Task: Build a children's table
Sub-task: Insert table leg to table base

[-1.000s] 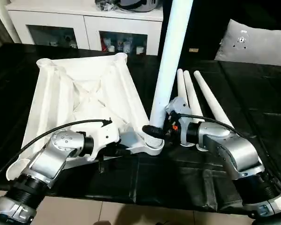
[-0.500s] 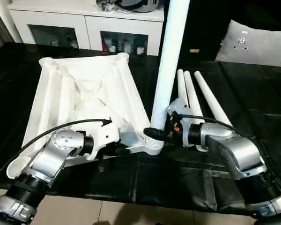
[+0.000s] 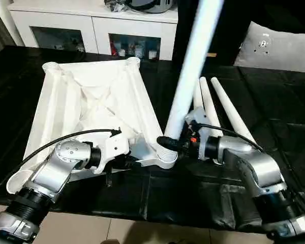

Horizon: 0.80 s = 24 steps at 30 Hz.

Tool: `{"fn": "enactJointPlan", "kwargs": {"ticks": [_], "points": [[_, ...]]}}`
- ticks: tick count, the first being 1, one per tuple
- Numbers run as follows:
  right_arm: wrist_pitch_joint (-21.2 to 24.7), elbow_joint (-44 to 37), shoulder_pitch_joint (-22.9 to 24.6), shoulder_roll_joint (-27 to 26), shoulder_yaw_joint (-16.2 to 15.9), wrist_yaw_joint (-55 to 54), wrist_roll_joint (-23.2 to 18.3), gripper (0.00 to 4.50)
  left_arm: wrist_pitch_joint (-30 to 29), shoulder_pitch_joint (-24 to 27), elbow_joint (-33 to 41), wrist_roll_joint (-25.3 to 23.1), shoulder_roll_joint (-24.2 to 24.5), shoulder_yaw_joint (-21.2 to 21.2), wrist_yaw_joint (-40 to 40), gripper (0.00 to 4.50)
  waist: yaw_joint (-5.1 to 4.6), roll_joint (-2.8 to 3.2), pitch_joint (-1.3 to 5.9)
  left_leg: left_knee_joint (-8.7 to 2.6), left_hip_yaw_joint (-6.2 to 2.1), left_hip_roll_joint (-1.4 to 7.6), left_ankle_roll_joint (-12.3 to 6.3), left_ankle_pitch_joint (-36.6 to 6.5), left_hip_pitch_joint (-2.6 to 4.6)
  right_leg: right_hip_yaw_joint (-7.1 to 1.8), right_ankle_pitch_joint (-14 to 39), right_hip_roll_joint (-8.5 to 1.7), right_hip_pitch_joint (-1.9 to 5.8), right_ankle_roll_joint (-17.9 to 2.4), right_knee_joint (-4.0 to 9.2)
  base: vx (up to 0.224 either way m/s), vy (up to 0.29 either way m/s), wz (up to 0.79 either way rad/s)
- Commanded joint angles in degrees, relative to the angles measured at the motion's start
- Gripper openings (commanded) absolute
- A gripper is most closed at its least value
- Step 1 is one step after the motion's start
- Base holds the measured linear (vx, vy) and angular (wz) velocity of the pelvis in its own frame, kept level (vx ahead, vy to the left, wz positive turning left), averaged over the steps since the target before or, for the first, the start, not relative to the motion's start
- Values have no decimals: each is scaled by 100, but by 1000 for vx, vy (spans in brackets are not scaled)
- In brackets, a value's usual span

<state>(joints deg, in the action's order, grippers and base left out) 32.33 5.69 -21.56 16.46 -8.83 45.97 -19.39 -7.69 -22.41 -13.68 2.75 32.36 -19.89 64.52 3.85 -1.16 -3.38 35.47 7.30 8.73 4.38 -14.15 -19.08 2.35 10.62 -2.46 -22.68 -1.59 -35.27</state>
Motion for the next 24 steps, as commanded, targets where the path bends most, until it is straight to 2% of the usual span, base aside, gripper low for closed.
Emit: {"fn": "enactJointPlan", "kwargs": {"ticks": [1,3,6,9,10,11,12,13,14,16,19,24], "points": [[15,269,227,-33,-10,-76,-3,189,59,17,104,-22,-52,-147,143,0,11,125,340,-503,-41,386,31,-499,-56,-325,762,-590,339,-1366,360,0,0,0],[-102,296,376,-90,94,-102,-45,189,57,14,78,-34,-65,-131,117,0,21,150,337,-507,-47,387,42,-517,-59,-323,746,-589,339,-1372,355,0,0,0],[-310,285,620,-104,150,-111,-42,189,53,11,45,-40,-80,-121,92,0,25,136,337,-512,-43,387,25,-566,-56,-321,841,-587,342,-1347,371,0,0,0],[-372,245,706,-95,152,-118,-23,189,50,11,35,-43,-84,-116,87,0,49,154,338,-518,-43,388,-1,-578,-54,-320,905,-582,336,-1315,379,0,0,0],[-425,166,751,-47,89,-143,72,189,56,18,34,-50,-78,-116,90,0,55,197,335,-519,-47,385,11,-609,-52,-321,946,-583,328,-1312,382,0,0,0],[-468,116,778,-15,44,-161,139,189,61,23,33,-57,-74,-116,94,0,57,168,331,-525,-43,391,12,-648,-54,-323,1009,-580,332,-1278,397,0,0,0],[-468,116,778,-15,44,-161,139,189,61,23,33,-57,-74,-116,94,0,64,165,332,-525,-45,386,14,-651,-58,-323,1041,-579,338,-1260,396,0,0,0],[-567,34,790,102,-125,-168,342,189,67,38,48,-68,-56,-122,105,0,80,209,339,-528,-52,391,30,-642,-53,-320,1062,-586,330,-1238,392,0,0,0],[-567,34,790,102,-125,-168,342,189,67,38,48,-68,-56,-122,105,0,71,186,332,-529,-44,384,29,-662,-55,-323,1083,-571,330,-1208,403,0,0,0],[-721,-91,799,356,-527,4,684,189,69,87,106,-82,-25,-136,127,0,79,153,335,-530,-44,386,21,-679,-65,-322,1169,-580,337,-1178,408,0,0,0],[-887,-41,816,502,-815,147,952,188,65,120,150,-89,-3,-145,145,0,83,155,332,-528,-31,382,-29,-582,-65,-327,1137,-572,321,-1131,410,0,0,0],[-993,40,864,468,-902,128,1014,188,51,157,197,-89,33,-139,169,0,88,158,338,-546,-43,393,-33,-682,-57,-326,1162,-571,322,-1134,411,0,0,0]]}}
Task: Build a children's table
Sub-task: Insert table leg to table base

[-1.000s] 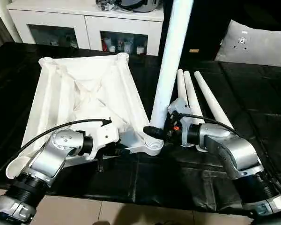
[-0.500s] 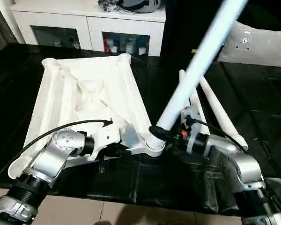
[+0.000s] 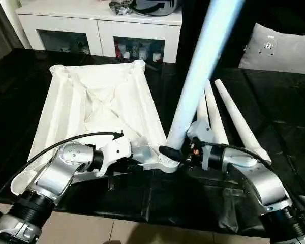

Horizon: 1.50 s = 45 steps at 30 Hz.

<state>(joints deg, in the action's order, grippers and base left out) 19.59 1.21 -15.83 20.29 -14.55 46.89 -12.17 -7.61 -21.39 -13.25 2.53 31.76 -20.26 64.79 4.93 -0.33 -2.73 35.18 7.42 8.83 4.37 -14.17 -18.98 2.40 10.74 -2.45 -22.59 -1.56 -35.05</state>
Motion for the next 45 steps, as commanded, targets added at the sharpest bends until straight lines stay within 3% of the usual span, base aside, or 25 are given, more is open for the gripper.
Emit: {"fn": "enactJointPlan", "kwargs": {"ticks": [1,6,12,17,23,29,30,31,32,34,35,36,38,40,41,43,45], "points": [[257,533,288,53,-346,7,291,188,32,67,175,-63,110,-102,161,0,-15,101,281,-513,-57,385,-32,-664,-62,-331,1088,-580,313,-1157,384,0,0,0],[261,687,183,-45,-424,13,241,188,39,42,204,-73,156,-146,284,0,-25,100,283,-515,-52,371,-34,-649,-64,-330,992,-569,324,-1175,386,0,0,0],[329,966,16,-134,-466,297,152,188,211,-286,-84,-105,179,-193,532,0,-73,121,258,-547,-57,377,19,-946,-34,-327,1347,-567,311,-1163,425,0,0,0],[326,1195,-230,-188,-598,439,230,188,370,-725,-540,-128,182,-187,739,0,-89,80,246,-575,-61,367,26,-1142,11,-339,1895,-586,313,-1030,485,0,0,0],[376,1328,-375,-316,-591,418,223,188,455,-764,-803,-98,227,-95,788,0,-96,66,255,-581,-54,380,22,-915,-17,-332,1505,-583,324,-1133,441,0,0,0],[423,1458,-425,-452,-545,66,342,188,-76,-201,-182,119,205,255,308,0,-162,48,209,-613,-74,398,52,-1191,-27,-335,2151,-606,293,-1023,479,0,0,0],[459,1538,-458,-541,-466,-161,388,188,-324,74,148,164,178,398,52,0,-175,-12,199,-619,-72,396,35,-1231,-28,-334,2296,-593,281,-966,493,0,0,0],[459,1538,-458,-541,-466,-161,388,188,-324,74,148,164,178,398,52,0,-207,15,190,-639,-91,401,50,-1224,-59,-334,2326,-609,292,-971,483,0,0,0],[503,1567,-473,-580,-428,-254,402,188,-493,253,389,212,172,472,-62,0,-211,24,186,-629,-82,390,34,-1282,-37,-333,2428,-598,267,-932,513,0,0,0],[558,1637,-506,-712,-322,-570,461,188,-1165,851,1322,243,112,669,-534,0,-269,12,181,-645,-110,420,68,-1424,-62,-342,2530,-626,278,-918,489,0,0,0],[559,1639,-507,-714,-320,-575,462,188,-1176,860,1336,243,111,672,-541,0,-307,8,184,-652,-122,435,89,-1386,-87,-341,2424,-634,295,-964,461,0,0,0],[548,1664,-517,-753,-285,-678,487,188,-1425,1042,1656,236,71,722,-719,0,-308,-8,157,-636,-91,394,1,-1455,-48,-333,2604,-582,232,-897,539,0,0,0],[514,1877,-632,-934,-133,-1040,531,188,-2153,1304,2437,96,-374,713,-1380,0,-350,-13,164,-623,-85,411,27,-1410,-53,-345,2602,-599,236,-977,508,0,0,0],[465,2049,-737,-1061,-56,-1256,570,188,-2598,1352,2885,-44,-760,590,-1812,0,-346,-17,142,-611,-76,379,-25,-1509,-22,-327,2841,-559,188,-913,556,0,0,0],[466,2096,-772,-1108,-37,-1308,560,188,-2717,1301,2959,-122,-879,476,-1913,0,-343,-66,130,-609,-67,366,-57,-1531,-38,-325,3061,-550,186,-810,598,0,0,0],[485,2113,-786,-1134,-23,-1330,540,188,-2787,1274,2990,-156,-931,421,-1956,0,-292,-54,130,-607,-73,343,-120,-1531,-38,-330,3349,-563,173,-641,628,0,0,0],[501,2111,-798,-1172,-36,-1334,526,188,-2871,1189,2955,-222,-966,315,-2009,0,-259,-61,145,-619,-76,352,-137,-1483,-39,-330,3227,-549,164,-566,629,0,0,0]]}}
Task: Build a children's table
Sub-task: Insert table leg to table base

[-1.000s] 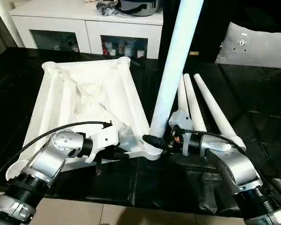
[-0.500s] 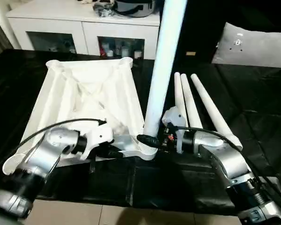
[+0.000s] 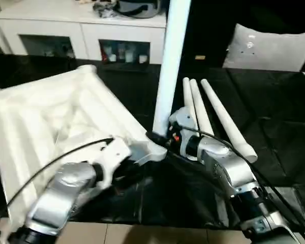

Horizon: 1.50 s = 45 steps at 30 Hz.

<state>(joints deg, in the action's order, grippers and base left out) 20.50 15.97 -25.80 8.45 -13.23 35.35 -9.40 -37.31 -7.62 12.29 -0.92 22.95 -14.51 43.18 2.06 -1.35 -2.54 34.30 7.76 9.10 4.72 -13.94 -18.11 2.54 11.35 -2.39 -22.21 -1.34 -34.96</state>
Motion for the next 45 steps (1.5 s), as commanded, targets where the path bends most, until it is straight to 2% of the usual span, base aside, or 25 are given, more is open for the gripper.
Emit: {"fn": "enactJointPlan", "kwargs": {"ticks": [1,2,4,6,7,8,11,12,13,14,16,18,20,21,23,24,25,28,30,32,33,35,38,40,45], "points": [[409,626,203,7,-187,-171,244,188,50,-210,399,106,-68,-293,132,0,30,55,128,-536,-115,327,-170,-1505,-133,-340,3104,-554,129,-594,614,0,0,0],[409,626,203,7,-187,-171,244,188,50,-210,399,106,-68,-293,132,0,27,47,125,-545,-118,334,-167,-1535,-135,-334,3000,-546,128,-607,605,0,0,0],[366,615,226,-7,-217,-153,259,188,-88,-257,405,-19,17,-353,72,0,31,94,130,-553,-129,342,-130,-1615,-127,-333,2897,-550,127,-648,589,0,0,0],[310,651,220,-34,-215,-156,284,188,-190,-266,447,-77,42,-371,37,0,21,68,122,-553,-127,336,-122,-1705,-130,-334,2983,-554,127,-632,606,0,0,0],[289,692,206,-63,-201,-168,287,188,-219,-268,461,-94,51,-381,30,0,28,117,128,-548,-130,331,-102,-1737,-123,-338,3051,-567,118,-630,611,0,0,0],[261,765,174,-108,-178,-186,283,188,-273,-275,491,-97,68,-407,10,0,16,92,120,-549,-134,332,-104,-1792,-129,-337,3148,-568,110,-621,623,0,0,0],[287,895,109,-197,-98,-278,236,188,-255,-293,471,-100,82,-429,-8,0,1,98,123,-548,-147,327,-92,-1886,-127,-325,3306,-569,101,-578,643,0,0,0],[294,918,97,-215,-82,-301,229,188,-253,-299,464,-98,89,-428,-19,0,-3,120,123,-547,-156,323,-82,-1948,-124,-326,3429,-577,92,-531,655,0,0,0],[300,928,93,-224,-73,-312,223,188,-249,-299,459,-100,92,-426,-25,0,-11,103,123,-547,-153,322,-84,-1957,-130,-324,3444,-572,93,-519,663,0,0,0],[279,959,77,-249,-50,-345,218,223,-227,-307,432,-104,123,-427,-42,0,-9,110,121,-555,-162,325,-76,-1967,-131,-323,3448,-569,89,-505,660,0,0,0],[167,995,62,-268,-44,-379,249,223,-182,-312,386,-123,164,-419,-31,0,-17,117,123,-556,-166,323,-74,-2014,-134,-319,3465,-570,85,-491,662,0,0,0],[116,1008,60,-273,-46,-393,270,264,-173,-311,373,-128,177,-412,-21,0,-15,124,126,-552,-162,323,-70,-2035,-125,-322,3454,-569,72,-499,668,0,0,0],[-12,1029,70,-292,-24,-348,287,269,-159,-329,348,-110,233,-394,-1,0,-9,149,137,-547,-158,326,-63,-2001,-115,-329,3354,-567,62,-560,659,0,0,0],[-39,1023,80,-300,-11,-323,282,295,-145,-341,330,-102,259,-386,6,0,8,139,158,-539,-144,333,-72,-1886,-121,-335,3126,-569,75,-616,642,0,0,0],[-57,967,121,-302,-4,-283,272,306,-76,-367,256,-107,308,-372,18,0,26,152,206,-539,-126,356,-81,-1437,-169,-346,2211,-537,126,-821,553,0,0,0],[-57,967,121,-302,-4,-283,272,311,-76,-367,256,-107,308,-372,18,0,30,164,220,-522,-96,356,-98,-1040,-191,-340,1343,-521,168,-1081,469,0,0,0],[-75,926,159,-300,5,-258,254,328,-23,-390,197,-107,345,-376,29,0,41,190,231,-508,-86,346,-109,-941,-188,-335,1151,-524,179,-1150,453,0,0,0],[-94,836,232,-277,16,-241,222,355,41,-430,108,-112,381,-372,52,0,70,187,263,-455,-59,335,-199,-359,-220,-324,260,-533,256,-1385,358,0,0,0],[-116,748,299,-252,36,-219,191,366,106,-474,18,-110,420,-365,74,0,86,203,239,-456,-47,328,-225,-415,-207,-316,386,-528,255,-1408,379,0,0,0],[-116,652,350,-226,52,-208,179,387,161,-506,-50,-102,447,-359,92,0,111,180,219,-468,-34,333,-212,-569,-204,-325,759,-538,259,-1338,424,0,0,0],[-71,396,478,-160,89,-149,110,387,318,-563,-180,-122,489,-355,107,0,127,200,213,-481,-42,343,-182,-639,-198,-328,947,-544,254,-1299,431,0,0,0],[-53,287,533,-128,103,-119,83,405,393,-588,-246,-130,504,-349,113,0,152,195,204,-490,-38,352,-152,-741,-183,-334,1139,-540,242,-1199,444,0,0,0],[92,-253,802,93,132,56,-5,426,750,-658,-545,-141,650,-368,290,0,168,190,220,-490,-34,355,-148,-688,-168,-334,1088,-534,239,-1108,439,0,0,0],[125,-374,855,153,129,91,-18,446,810,-671,-620,-134,684,-367,335,0,165,184,216,-488,-37,343,-165,-608,-190,-332,978,-532,258,-1088,431,0,0,0],[318,-926,1049,398,215,173,-104,446,1342,-756,-1016,-132,883,-433,630,0,162,177,231,-466,-30,342,-189,-501,-186,-328,861,-535,257,-1127,412,0,0,0]]}}
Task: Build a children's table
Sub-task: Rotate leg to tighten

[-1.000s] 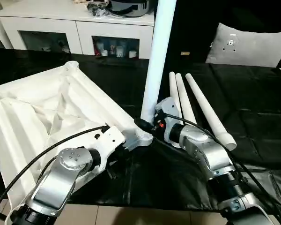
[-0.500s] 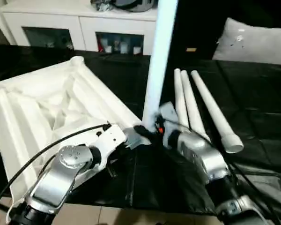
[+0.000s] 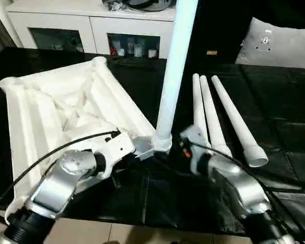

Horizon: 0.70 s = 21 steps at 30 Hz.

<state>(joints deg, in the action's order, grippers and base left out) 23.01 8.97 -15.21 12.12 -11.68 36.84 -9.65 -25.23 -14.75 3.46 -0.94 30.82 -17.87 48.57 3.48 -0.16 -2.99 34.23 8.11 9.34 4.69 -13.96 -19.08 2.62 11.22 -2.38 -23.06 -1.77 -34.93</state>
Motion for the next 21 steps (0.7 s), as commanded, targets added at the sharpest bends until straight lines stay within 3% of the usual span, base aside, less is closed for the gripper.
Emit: {"fn": "enactJointPlan", "kwargs": {"ticks": [1,4,11,17,21], "points": [[141,-368,23,98,102,53,-122,446,246,-65,-193,-124,174,-144,220,0,19,40,268,-465,-66,311,-196,-495,-94,-335,932,-532,354,-1060,417,0,0,0],[226,-631,71,257,170,127,-167,446,538,-109,-292,-125,333,-248,494,0,28,56,267,-463,-63,324,-192,-499,-76,-341,1026,-539,336,-1007,415,0,0,0],[232,-1159,194,909,212,792,-320,446,1040,-249,-583,-111,491,-409,971,0,89,30,289,-422,-39,324,-268,-260,-75,-342,609,-541,357,-1106,364,0,0,0],[151,-1354,203,1388,41,1449,-439,446,1537,-371,-864,-115,634,-578,1447,0,163,22,295,-411,-32,331,-299,-274,-60,-339,813,-553,348,-1072,379,0,0,0],[-3,-1247,100,1480,-141,1820,-440,446,1842,-455,-943,-61,685,-641,1816,0,164,21,313,-400,-32,340,-308,-192,-56,-328,574,-546,348,-1173,337,0,0,0]]}}
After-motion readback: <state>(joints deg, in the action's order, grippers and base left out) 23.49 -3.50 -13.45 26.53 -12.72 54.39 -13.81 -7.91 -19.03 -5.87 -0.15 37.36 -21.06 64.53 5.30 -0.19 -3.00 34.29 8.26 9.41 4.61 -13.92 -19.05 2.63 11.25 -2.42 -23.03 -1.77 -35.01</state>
